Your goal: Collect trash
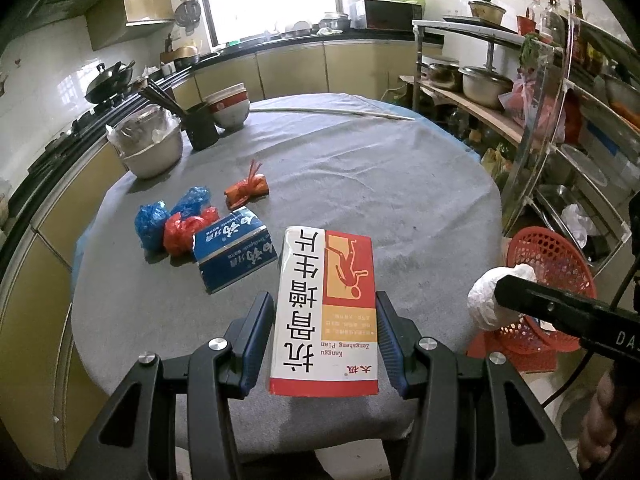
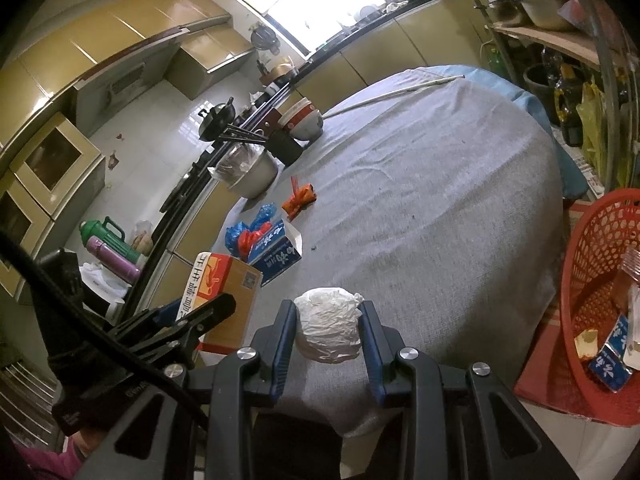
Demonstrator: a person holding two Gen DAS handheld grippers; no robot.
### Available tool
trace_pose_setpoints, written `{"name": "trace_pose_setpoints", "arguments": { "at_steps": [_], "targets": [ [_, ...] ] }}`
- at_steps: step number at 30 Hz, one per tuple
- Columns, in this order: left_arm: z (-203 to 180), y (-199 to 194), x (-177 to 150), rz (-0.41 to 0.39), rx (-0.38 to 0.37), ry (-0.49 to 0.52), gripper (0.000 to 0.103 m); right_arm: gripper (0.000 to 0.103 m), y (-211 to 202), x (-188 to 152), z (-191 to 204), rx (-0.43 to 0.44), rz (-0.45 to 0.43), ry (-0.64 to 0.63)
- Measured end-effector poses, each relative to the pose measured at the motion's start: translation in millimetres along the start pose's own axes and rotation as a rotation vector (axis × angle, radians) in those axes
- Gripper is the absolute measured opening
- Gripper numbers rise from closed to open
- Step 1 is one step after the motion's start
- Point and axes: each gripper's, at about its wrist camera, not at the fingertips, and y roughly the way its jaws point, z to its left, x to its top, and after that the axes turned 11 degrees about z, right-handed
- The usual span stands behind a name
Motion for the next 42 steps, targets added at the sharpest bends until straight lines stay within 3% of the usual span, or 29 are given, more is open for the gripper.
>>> {"name": "trace_pose_setpoints", "arguments": {
  "at_steps": [42],
  "targets": [
    [-9, -8, 4, -0.033, 0.031, 0.031, 0.052, 0.034, -13, -2, -7, 0.005, -0.037, 0.021]
  ]
}}
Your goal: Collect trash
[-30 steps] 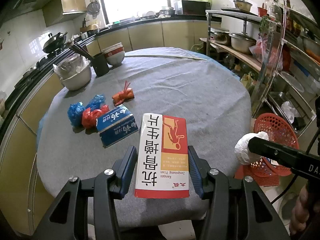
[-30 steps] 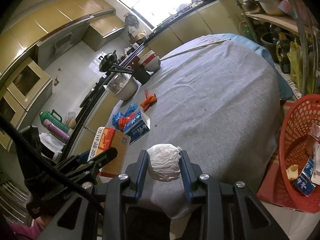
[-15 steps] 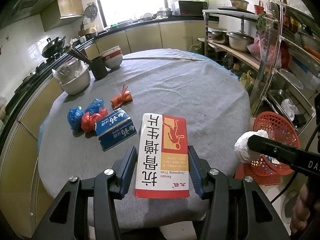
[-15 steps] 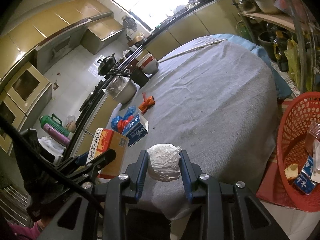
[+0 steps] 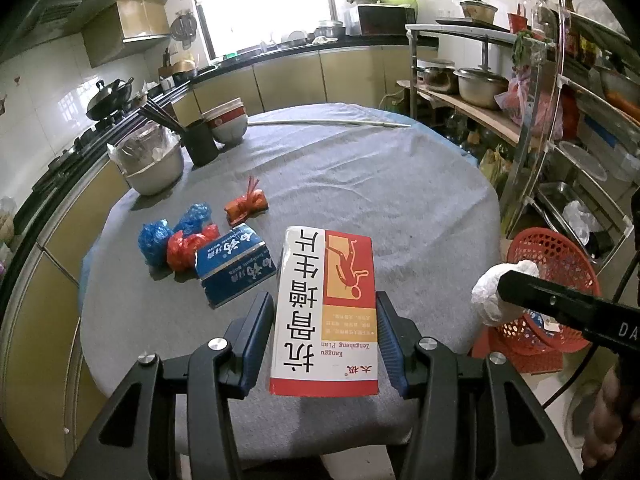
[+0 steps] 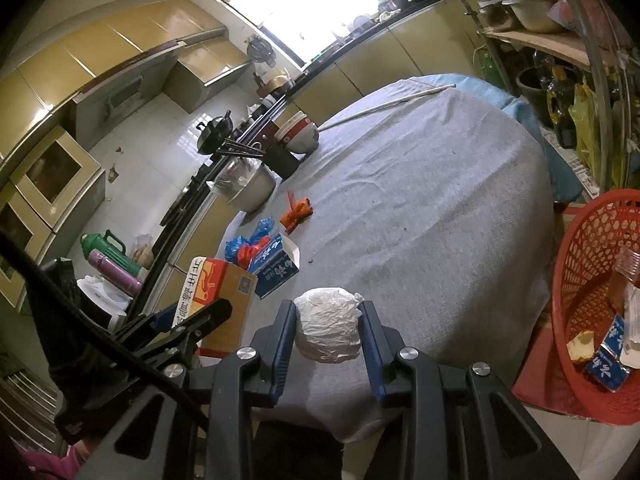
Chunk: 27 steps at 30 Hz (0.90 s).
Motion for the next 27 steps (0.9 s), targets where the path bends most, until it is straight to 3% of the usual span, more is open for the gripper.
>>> {"name": "trace_pose_setpoints", "arguments": {
  "at_steps": [27],
  "targets": [
    [-11, -6, -3, -0.010, 0.003, 0.037, 0.052, 0.035, -3, -2, -3, 0.002, -0.012, 0.032]
  ]
}}
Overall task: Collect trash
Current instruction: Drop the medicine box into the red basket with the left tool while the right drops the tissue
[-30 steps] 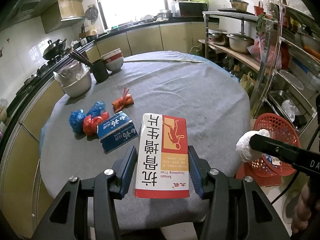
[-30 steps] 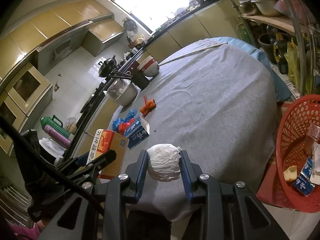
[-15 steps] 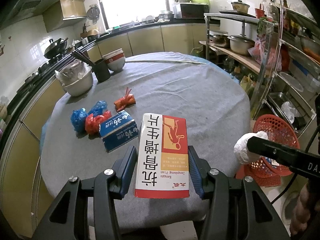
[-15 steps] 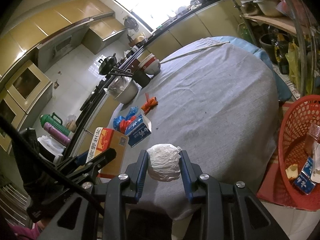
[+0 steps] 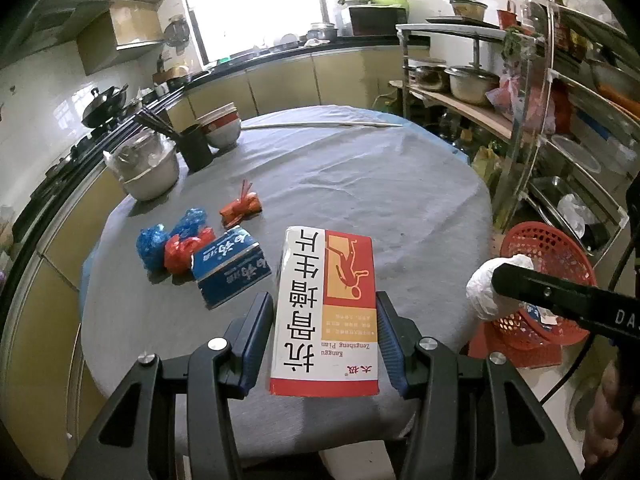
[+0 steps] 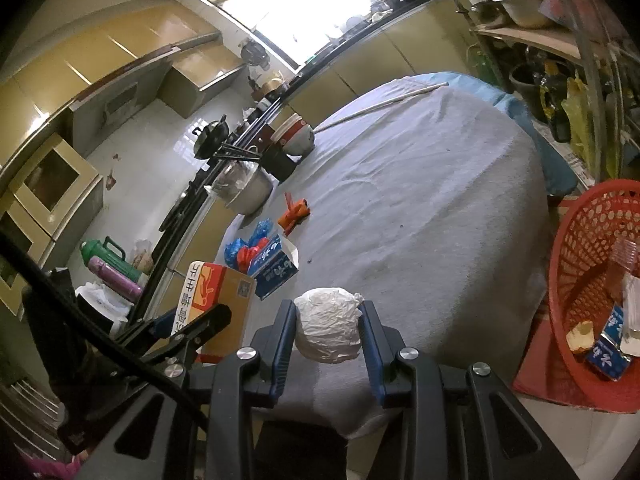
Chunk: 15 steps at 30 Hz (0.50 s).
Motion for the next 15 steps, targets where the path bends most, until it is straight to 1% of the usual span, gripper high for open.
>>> {"name": "trace_pose_setpoints", "arguments": {
  "at_steps": [3, 7, 9, 11, 15],
  "targets": [
    [-7, -1, 2, -0.006, 0.001, 0.025, 0.052, 0.035, -5, -1, -4, 0.000, -0.011, 0.011],
    [-23, -2, 5, -0.005, -0.028, 0.078, 0.052, 0.035, -14, -2, -14, -0.010, -0.034, 0.032],
    [-34, -3, 8, 0.001, -0.087, 0.115, 0.052, 0.035, -23, -3, -25, -0.024, -0.052, 0.054],
    [-48, -2, 11, 0.006, -0.183, 0.155, 0.052, 0.035, -33, -4, -38, -0.043, -0.072, 0.082],
    [-78, 4, 20, 0.033, -0.317, 0.234, 0.052, 0.035, -60, -10, -73, -0.087, -0.123, 0.169]
  ]
}}
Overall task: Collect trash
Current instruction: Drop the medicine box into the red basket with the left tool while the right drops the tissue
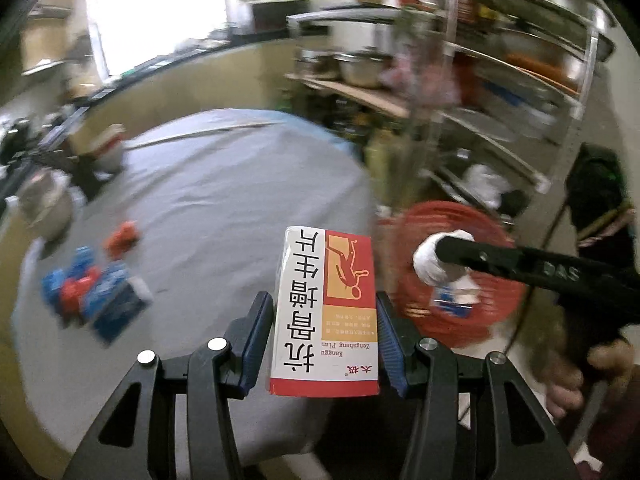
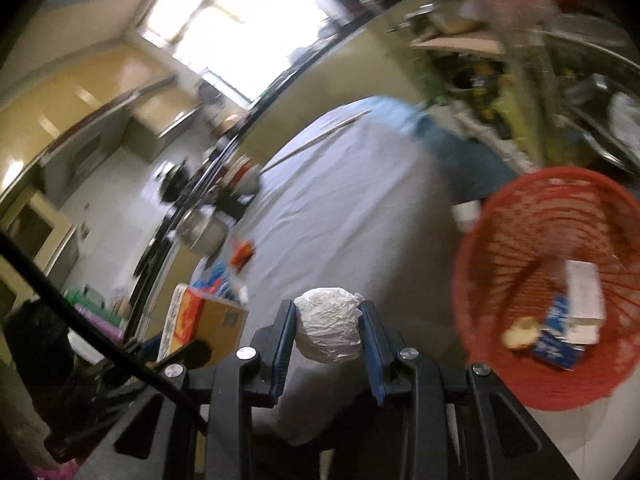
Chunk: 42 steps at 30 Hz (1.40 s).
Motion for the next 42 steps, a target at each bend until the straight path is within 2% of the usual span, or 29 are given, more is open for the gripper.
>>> {"name": "trace_pose_setpoints", "arguments": {
  "at_steps": [2, 7, 10, 14, 20, 22, 23, 24, 30, 36, 42],
  "targets": [
    [-16, 8, 9, 0.007, -0.048, 0.043, 0.053, 0.035, -19, 1, -27, -0.037, -0.042, 0.056],
    [-59, 30, 26, 0.047, -0.106, 0.144, 0.053, 0.035, -59, 2, -82, -0.141, -0.132, 0.170],
    [-83, 44, 35, 0.073, -0.150, 0.188, 0.053, 0.035, -76, 2, -112, -0.171, -0.169, 0.253],
    [-107, 66, 46, 0.113, -0.221, 0.214, 0.053, 0.036, -81, 5, -135, -0.228, -0.168, 0.296],
    [-131, 97, 59, 0.153, -0.286, 0.229, 0.055, 0.037, -77, -2, -158, -0.218, -0.134, 0.361],
    [-133, 105, 63, 0.169, -0.278, 0.219, 0.056, 0.042, -76, -3, -162, -0.211, -0.126, 0.381],
    [-132, 107, 64, 0.174, -0.283, 0.211, 0.056, 0.058, -76, -4, -164, -0.198, -0.120, 0.394],
    [-129, 107, 64, 0.176, -0.289, 0.201, 0.057, 0.066, -76, -5, -165, -0.181, -0.121, 0.401],
    [-106, 89, 61, 0.135, -0.220, 0.172, 0.060, 0.066, -81, -2, -151, -0.176, -0.173, 0.372],
    [-60, 55, 34, 0.096, -0.029, 0.138, 0.064, 0.066, -71, 3, -118, -0.154, -0.158, 0.293],
    [8, 19, -6, 0.071, 0.098, -0.011, 0.066, 0.066, -45, 8, -64, -0.117, -0.099, 0.172]
  ]
}}
